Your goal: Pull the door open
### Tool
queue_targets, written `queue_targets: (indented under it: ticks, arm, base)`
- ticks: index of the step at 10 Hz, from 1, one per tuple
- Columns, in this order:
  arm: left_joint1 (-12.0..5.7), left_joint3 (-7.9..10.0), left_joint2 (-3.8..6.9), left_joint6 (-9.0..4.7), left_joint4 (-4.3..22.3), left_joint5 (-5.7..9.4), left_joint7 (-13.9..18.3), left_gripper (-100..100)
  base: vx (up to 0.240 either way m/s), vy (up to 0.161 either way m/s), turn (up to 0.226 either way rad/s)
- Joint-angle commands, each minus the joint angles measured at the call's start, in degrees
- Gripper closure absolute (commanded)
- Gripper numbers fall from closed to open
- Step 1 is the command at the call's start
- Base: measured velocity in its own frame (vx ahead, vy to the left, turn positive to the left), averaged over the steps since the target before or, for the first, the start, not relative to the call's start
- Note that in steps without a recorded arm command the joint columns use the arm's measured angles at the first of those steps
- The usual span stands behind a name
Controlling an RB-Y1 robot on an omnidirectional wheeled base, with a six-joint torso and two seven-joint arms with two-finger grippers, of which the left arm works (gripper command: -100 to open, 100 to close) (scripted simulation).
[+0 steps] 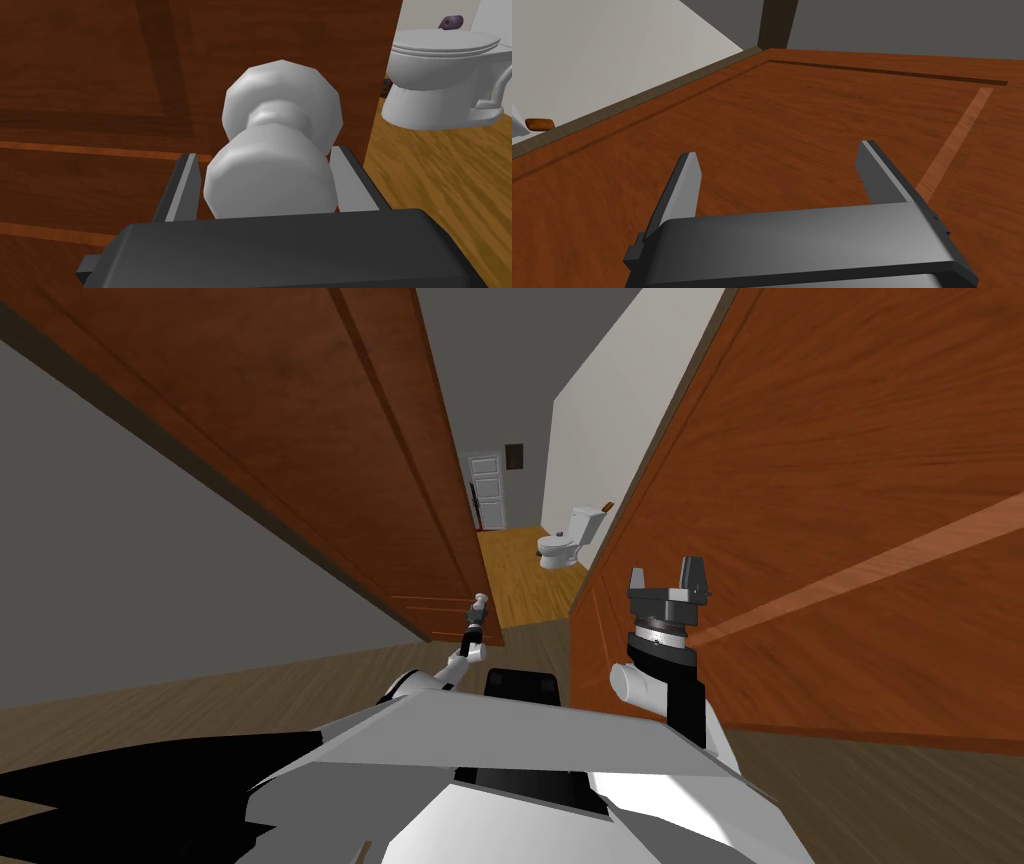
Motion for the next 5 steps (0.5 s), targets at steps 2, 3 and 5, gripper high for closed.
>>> queue_targets:
  ticks: [2,3,5]
  arm:
    - [-1.55,0.15,1.61,-1.90,3.60,0.16,1.47,100]
    - [-1.46,-0.16,2.07,-1.97,3.61,0.05,2.12,100]
    - [-1.27,-0.80,2.93,-2.10,3.64,-0.20,3.41,100]
  base:
    - [-0.025,0.014,-0.027]
    - [-0.179,0.042,-0.055]
    - [-0.174,0.027,-0.066]
